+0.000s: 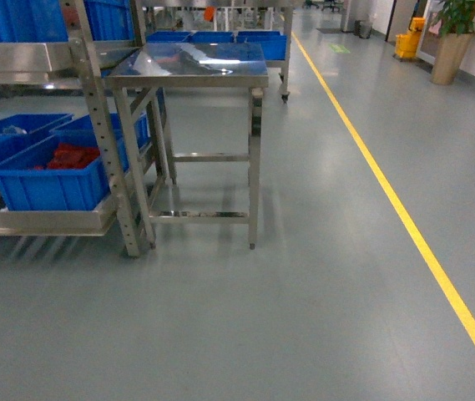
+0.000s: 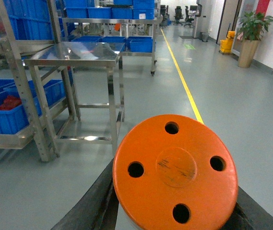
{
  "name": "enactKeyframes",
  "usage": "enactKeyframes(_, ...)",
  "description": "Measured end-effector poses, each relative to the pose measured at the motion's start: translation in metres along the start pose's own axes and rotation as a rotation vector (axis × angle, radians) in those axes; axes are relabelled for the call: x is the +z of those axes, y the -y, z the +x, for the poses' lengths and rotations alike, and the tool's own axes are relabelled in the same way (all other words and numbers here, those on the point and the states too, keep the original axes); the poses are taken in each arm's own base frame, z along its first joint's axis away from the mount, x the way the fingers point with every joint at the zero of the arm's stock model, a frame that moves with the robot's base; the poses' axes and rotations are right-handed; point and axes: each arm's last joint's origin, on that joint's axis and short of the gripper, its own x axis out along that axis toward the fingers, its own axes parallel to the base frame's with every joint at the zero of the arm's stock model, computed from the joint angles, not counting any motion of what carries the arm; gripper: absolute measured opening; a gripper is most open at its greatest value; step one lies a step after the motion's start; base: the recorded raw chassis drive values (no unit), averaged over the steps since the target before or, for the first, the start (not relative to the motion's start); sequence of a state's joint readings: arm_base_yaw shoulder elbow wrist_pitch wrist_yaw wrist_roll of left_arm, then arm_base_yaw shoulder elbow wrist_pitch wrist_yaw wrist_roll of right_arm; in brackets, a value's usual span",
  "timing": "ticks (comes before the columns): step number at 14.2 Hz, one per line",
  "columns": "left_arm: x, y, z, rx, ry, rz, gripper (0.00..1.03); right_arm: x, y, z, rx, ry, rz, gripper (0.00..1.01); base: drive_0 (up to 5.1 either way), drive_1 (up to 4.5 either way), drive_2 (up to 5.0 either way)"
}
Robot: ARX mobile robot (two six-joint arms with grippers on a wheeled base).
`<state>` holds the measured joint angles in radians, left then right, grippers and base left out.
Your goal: Sort blue parts and orange caps into right shelf containers
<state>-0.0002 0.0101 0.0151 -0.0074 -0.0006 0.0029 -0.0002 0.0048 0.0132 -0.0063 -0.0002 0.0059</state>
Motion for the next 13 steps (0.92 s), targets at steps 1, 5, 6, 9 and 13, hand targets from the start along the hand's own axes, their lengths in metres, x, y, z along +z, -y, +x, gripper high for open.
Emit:
enactKeyframes(1, -0.0001, 0.0000, 0.0000, 0.000, -0.001, 0.000, 0.43, -0.0002, 0.0000, 0.0000, 0.000, -0.002, 0.000, 0.43, -0.1, 4.24, -4.4)
enactKeyframes(5, 0.0001, 0.0000, 0.0000, 0.000, 0.001, 0.000, 0.43, 0.0001, 0.0000, 0.0000, 0.000, 0.002, 0.000, 0.43, 0.0, 4.26, -4.3)
enactKeyframes(6, 0.0001, 0.0000, 0.0000, 0.000, 0.002, 0.000, 0.43, 0.0001, 0.0000, 0.0000, 0.000, 0.001, 0.000, 0.43, 0.0, 4.31, -4.3)
enactKeyframes(9, 0.0000, 0.0000, 0.0000, 0.000, 0.000, 0.000, 0.43, -0.0002, 0.0000, 0.0000, 0.000, -0.002, 0.000, 0.43, 0.0, 4.32, -4.3)
enactKeyframes(13, -0.0001, 0.0000, 0.0000, 0.000, -0.001, 0.000, 0.43, -0.0001, 0.0000, 0.0000, 0.000, -0.002, 0.000, 0.43, -0.1, 4.25, -4.4)
